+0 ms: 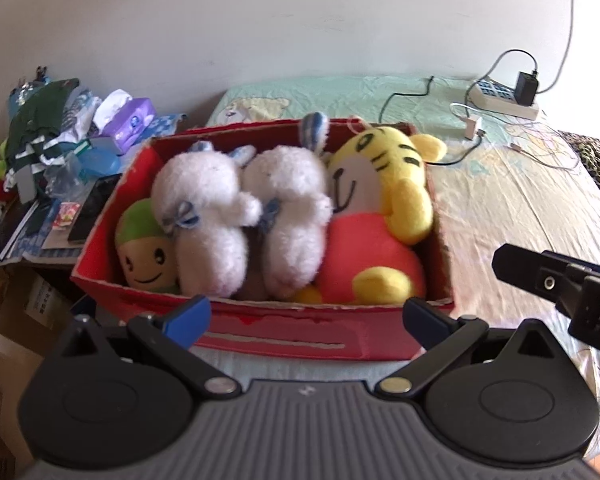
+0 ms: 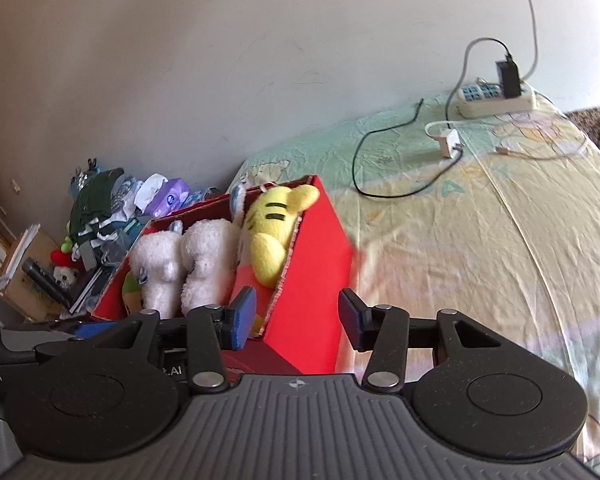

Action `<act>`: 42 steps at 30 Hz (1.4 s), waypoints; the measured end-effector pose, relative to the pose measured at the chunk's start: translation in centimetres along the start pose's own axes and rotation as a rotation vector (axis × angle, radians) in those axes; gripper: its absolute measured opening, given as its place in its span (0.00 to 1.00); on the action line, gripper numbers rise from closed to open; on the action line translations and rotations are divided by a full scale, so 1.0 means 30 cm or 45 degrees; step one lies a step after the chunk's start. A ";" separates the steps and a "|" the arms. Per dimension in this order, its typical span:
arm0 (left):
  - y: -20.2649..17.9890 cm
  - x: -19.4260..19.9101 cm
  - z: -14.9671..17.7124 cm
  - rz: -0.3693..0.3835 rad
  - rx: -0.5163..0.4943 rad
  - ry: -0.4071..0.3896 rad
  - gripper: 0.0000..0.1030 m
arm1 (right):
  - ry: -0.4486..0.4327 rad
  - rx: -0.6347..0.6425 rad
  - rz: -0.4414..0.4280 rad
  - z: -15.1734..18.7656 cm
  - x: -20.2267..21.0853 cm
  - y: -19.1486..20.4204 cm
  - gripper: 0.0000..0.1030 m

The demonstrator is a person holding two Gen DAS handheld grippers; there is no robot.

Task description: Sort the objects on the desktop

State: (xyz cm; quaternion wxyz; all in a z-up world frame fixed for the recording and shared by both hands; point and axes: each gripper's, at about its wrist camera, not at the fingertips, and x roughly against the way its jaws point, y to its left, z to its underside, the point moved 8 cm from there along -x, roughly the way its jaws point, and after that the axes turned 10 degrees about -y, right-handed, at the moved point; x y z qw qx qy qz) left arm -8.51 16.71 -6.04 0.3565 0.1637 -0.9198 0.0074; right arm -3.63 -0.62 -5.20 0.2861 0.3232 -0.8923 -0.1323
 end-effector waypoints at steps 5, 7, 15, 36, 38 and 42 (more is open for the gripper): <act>0.083 -0.011 -0.013 -0.025 0.022 0.007 0.99 | -0.013 0.014 -0.024 -0.016 -0.043 0.080 0.48; 0.126 -0.022 -0.026 -0.031 0.030 0.009 0.99 | -0.012 0.017 -0.016 -0.018 -0.067 0.117 0.48; 0.281 -0.078 -0.059 -0.014 0.042 0.005 0.99 | -0.028 0.048 0.031 -0.017 -0.155 0.231 0.48; 0.371 -0.171 -0.107 0.168 -0.048 -0.037 0.98 | -0.067 -0.003 0.253 0.009 -0.250 0.297 0.53; 0.375 -0.172 -0.121 0.170 -0.038 -0.056 0.97 | -0.077 0.006 0.259 -0.005 -0.251 0.295 0.53; 0.374 -0.177 -0.132 0.157 -0.042 -0.069 0.96 | -0.107 -0.002 0.268 -0.024 -0.250 0.294 0.54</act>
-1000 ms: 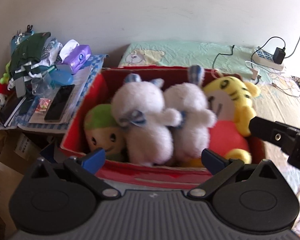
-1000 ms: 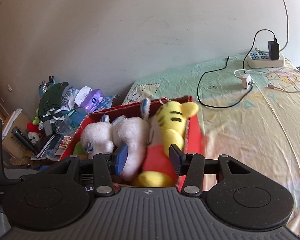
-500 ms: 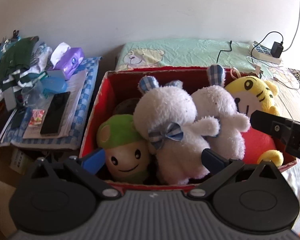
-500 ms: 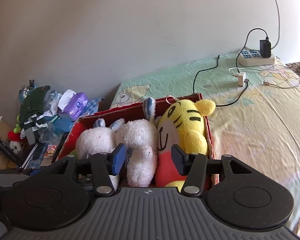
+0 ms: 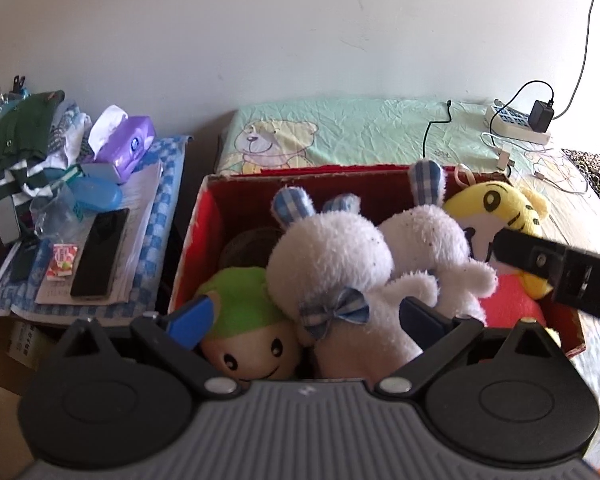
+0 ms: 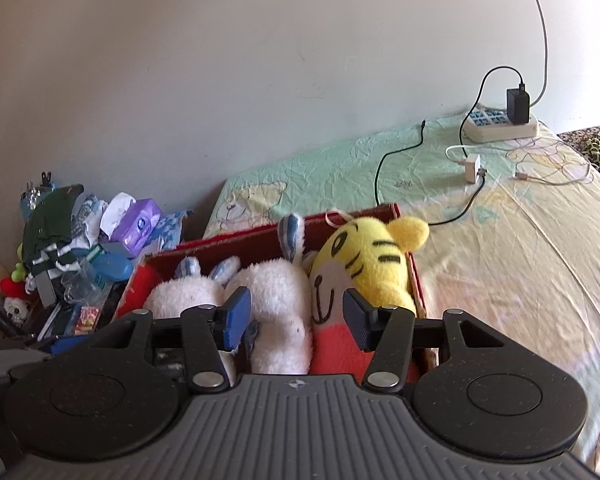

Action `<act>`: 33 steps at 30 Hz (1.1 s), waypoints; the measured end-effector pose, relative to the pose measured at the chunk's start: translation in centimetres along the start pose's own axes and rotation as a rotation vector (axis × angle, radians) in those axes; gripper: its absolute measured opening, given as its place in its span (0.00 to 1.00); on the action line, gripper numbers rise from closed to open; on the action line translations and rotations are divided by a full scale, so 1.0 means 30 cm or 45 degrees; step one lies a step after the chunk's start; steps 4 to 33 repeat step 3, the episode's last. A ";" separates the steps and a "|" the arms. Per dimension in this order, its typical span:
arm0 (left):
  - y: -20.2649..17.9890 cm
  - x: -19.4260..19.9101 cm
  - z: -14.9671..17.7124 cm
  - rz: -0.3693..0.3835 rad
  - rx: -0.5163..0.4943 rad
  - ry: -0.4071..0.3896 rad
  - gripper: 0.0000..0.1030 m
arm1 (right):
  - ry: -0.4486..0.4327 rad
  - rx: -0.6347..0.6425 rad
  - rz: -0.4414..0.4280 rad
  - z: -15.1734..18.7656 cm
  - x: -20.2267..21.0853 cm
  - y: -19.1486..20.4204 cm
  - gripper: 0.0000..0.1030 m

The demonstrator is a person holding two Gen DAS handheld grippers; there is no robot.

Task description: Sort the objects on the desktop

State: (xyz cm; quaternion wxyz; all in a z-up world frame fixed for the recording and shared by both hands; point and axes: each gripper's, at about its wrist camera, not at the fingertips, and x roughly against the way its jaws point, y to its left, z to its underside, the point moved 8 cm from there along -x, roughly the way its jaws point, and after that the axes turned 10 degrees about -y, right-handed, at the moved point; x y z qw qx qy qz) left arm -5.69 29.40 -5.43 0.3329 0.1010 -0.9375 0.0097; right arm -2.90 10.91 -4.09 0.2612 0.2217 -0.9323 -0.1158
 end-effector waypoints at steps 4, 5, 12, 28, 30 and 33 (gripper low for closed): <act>0.013 0.001 -0.013 -0.035 0.014 -0.023 0.96 | 0.006 0.001 0.011 0.005 -0.004 -0.002 0.55; 0.013 0.001 -0.013 -0.035 0.014 -0.023 0.96 | 0.006 0.001 0.011 0.005 -0.004 -0.002 0.55; 0.013 0.001 -0.013 -0.035 0.014 -0.023 0.96 | 0.006 0.001 0.011 0.005 -0.004 -0.002 0.55; 0.013 0.001 -0.013 -0.035 0.014 -0.023 0.96 | 0.006 0.001 0.011 0.005 -0.004 -0.002 0.55; 0.013 0.001 -0.013 -0.035 0.014 -0.023 0.96 | 0.006 0.001 0.011 0.005 -0.004 -0.002 0.55; 0.013 0.001 -0.013 -0.035 0.014 -0.023 0.96 | 0.006 0.001 0.011 0.005 -0.004 -0.002 0.55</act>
